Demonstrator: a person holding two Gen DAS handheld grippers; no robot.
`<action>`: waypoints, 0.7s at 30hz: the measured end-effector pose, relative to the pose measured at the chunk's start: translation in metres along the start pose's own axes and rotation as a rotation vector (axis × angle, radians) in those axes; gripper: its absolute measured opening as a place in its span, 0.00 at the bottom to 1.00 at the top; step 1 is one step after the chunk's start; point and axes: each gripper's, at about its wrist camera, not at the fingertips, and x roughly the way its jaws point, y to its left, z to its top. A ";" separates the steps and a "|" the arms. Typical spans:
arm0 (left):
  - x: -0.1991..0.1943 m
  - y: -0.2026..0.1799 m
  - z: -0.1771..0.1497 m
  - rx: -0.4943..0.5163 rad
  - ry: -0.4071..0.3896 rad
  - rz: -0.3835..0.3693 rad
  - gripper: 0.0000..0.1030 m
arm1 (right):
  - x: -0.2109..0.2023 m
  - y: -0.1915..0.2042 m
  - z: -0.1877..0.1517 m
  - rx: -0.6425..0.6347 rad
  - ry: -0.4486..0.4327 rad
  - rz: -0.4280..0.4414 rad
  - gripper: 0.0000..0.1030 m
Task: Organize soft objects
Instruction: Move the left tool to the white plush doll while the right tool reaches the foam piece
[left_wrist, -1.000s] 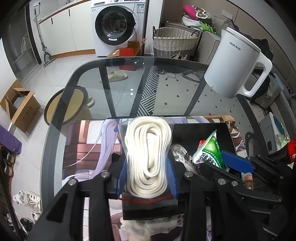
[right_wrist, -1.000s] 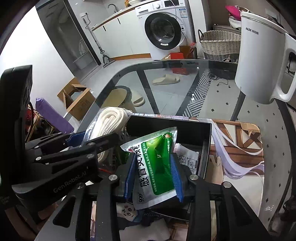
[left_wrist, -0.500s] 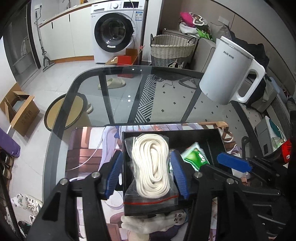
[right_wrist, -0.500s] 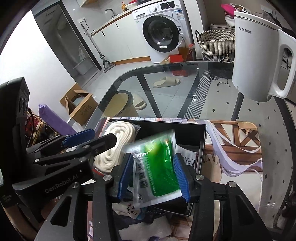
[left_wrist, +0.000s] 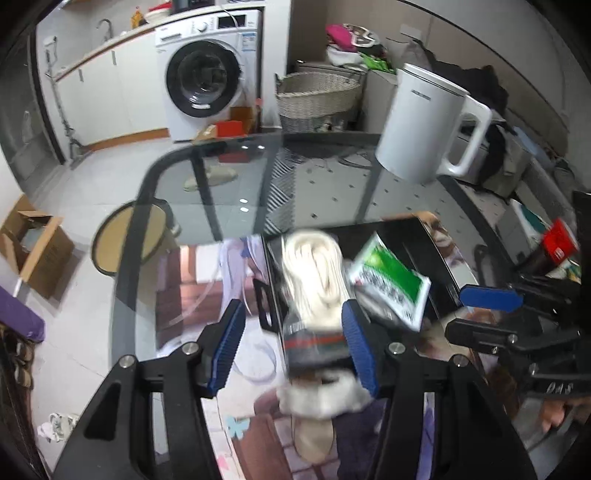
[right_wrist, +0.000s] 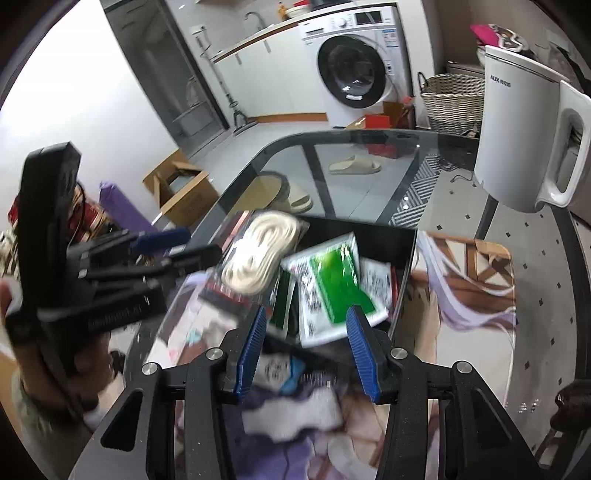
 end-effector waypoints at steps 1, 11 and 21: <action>-0.001 0.001 -0.004 0.005 0.008 -0.003 0.53 | -0.002 0.001 -0.006 -0.014 0.016 0.013 0.45; 0.026 -0.019 -0.043 0.174 0.117 -0.005 0.53 | 0.024 -0.003 -0.058 0.009 0.195 0.090 0.45; 0.059 -0.061 -0.059 0.295 0.241 -0.043 0.53 | 0.048 0.000 -0.068 -0.021 0.229 0.008 0.45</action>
